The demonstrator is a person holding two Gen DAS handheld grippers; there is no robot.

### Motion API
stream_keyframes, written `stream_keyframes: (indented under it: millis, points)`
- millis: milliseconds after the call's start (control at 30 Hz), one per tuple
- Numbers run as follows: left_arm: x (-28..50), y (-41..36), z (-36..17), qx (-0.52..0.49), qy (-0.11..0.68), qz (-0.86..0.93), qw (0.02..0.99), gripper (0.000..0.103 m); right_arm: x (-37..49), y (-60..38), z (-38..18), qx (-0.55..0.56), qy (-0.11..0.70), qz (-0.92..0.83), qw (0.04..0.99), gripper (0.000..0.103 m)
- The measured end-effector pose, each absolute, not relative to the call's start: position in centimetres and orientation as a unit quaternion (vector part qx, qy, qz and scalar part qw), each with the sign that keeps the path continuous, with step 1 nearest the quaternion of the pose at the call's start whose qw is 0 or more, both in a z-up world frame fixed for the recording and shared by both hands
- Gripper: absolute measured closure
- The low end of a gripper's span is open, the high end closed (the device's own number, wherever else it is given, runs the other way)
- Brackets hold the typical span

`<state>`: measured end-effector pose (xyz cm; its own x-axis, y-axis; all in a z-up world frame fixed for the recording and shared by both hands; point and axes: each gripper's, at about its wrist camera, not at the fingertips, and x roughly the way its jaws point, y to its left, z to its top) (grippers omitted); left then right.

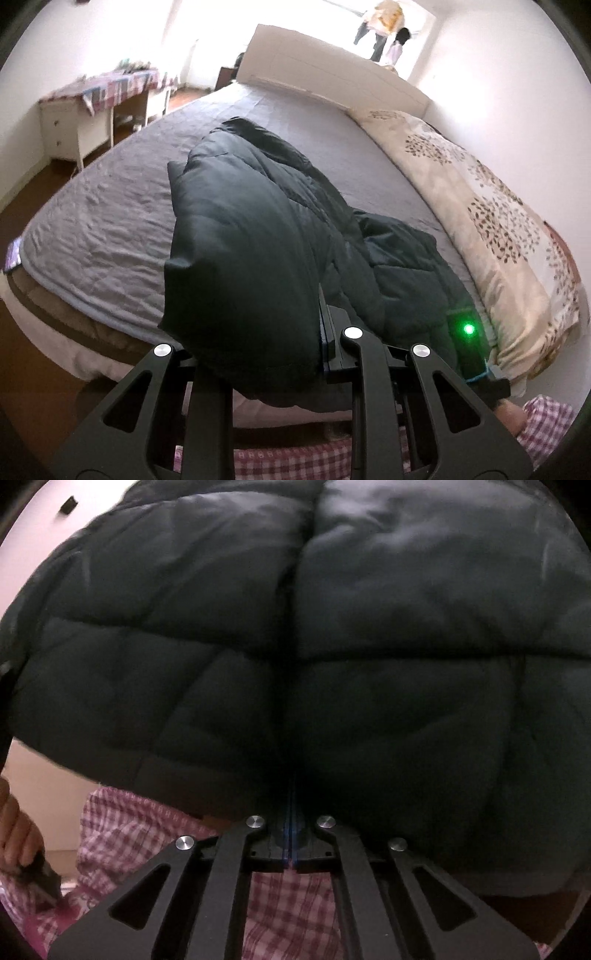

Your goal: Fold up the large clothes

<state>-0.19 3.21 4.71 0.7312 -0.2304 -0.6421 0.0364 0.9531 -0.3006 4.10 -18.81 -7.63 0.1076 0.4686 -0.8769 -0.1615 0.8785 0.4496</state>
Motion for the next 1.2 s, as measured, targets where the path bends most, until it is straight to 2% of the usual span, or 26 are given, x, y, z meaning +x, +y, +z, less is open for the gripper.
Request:
stream_keyframes:
  millis: [200, 233, 333, 500, 700, 833, 1067, 1200]
  points:
    - [-0.6, 2.3, 6.1, -0.118, 0.344, -0.070, 0.929, 0.083, 3.8, -19.0, -7.1, 0.142, 0.624, 0.217, 0.737, 0.103]
    - [-0.5, 2.3, 6.3, -0.118, 0.344, -0.071, 0.929, 0.083, 3.5, -19.1, -6.4, 0.139, 0.618, 0.226, 0.740, 0.100]
    - [-0.7, 1.8, 6.8, -0.110, 0.342, -0.071, 0.930, 0.083, 2.2, -21.2, -2.6, 0.156, 0.567, 0.250, 0.769, 0.100]
    - [-0.9, 0.6, 7.6, -0.093, 0.334, -0.072, 0.935, 0.083, 1.4, -32.0, 1.9, 0.235, 0.482, 0.164, 0.828, 0.099]
    - [-1.4, -2.2, 9.4, -0.057, 0.318, -0.086, 0.942, 0.083, 1.9, -41.3, -2.0, 0.318, 0.486, 0.097, 0.808, 0.099]
    - [-1.6, -5.2, 11.0, -0.023, 0.303, -0.105, 0.947, 0.083, 3.0, -41.5, -6.1, 0.331, 0.511, 0.101, 0.787, 0.099]
    - [-1.8, -12.9, 12.8, 0.058, 0.262, -0.168, 0.948, 0.083, 2.8, -41.7, -7.1, 0.341, 0.504, 0.127, 0.783, 0.099]
    - [-1.9, -19.3, 11.8, 0.122, 0.241, -0.239, 0.933, 0.082, 2.9, -41.1, -7.7, 0.354, 0.501, 0.134, 0.778, 0.101]
